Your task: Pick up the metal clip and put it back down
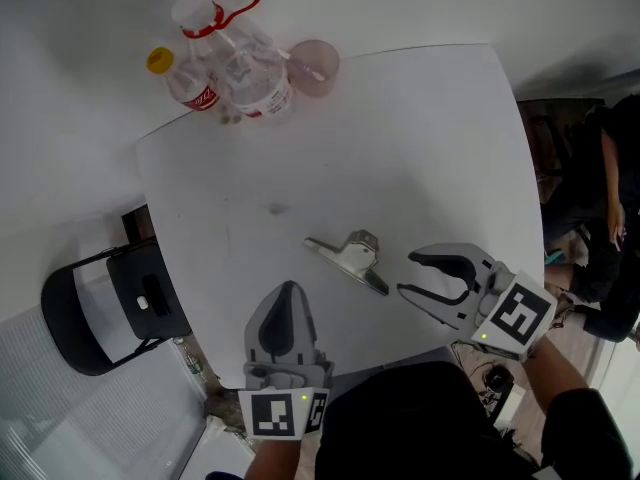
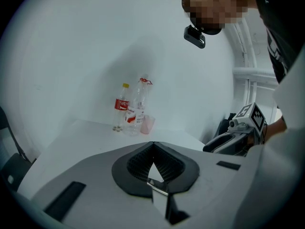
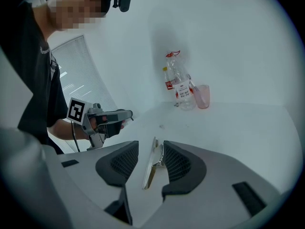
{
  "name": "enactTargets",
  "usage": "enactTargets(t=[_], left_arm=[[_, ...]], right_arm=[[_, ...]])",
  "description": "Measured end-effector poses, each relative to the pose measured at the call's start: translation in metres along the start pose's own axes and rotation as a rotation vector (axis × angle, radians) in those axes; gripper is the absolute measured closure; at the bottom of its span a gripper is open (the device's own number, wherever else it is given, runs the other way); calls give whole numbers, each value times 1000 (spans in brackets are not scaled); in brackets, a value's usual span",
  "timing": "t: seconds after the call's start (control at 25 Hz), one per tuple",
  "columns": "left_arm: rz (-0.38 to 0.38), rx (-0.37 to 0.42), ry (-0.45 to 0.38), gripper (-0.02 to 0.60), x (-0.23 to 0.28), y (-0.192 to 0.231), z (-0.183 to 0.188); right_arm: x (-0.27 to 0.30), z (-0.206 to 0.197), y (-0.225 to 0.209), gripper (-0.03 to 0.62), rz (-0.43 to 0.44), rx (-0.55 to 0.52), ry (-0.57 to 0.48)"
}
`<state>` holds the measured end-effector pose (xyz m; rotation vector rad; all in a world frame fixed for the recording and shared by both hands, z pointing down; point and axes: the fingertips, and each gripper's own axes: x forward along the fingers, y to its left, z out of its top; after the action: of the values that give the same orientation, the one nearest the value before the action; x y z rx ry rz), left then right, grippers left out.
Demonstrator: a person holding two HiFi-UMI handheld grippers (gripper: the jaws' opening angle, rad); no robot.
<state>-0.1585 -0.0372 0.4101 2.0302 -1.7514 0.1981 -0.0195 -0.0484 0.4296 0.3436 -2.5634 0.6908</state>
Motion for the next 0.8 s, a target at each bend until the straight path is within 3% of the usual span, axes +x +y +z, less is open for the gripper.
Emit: enactTargets(t=[0.8], left_arm=[[18, -42, 79, 569, 19, 16, -45]], right_arm=[[36, -32, -21, 422, 41, 63, 57]])
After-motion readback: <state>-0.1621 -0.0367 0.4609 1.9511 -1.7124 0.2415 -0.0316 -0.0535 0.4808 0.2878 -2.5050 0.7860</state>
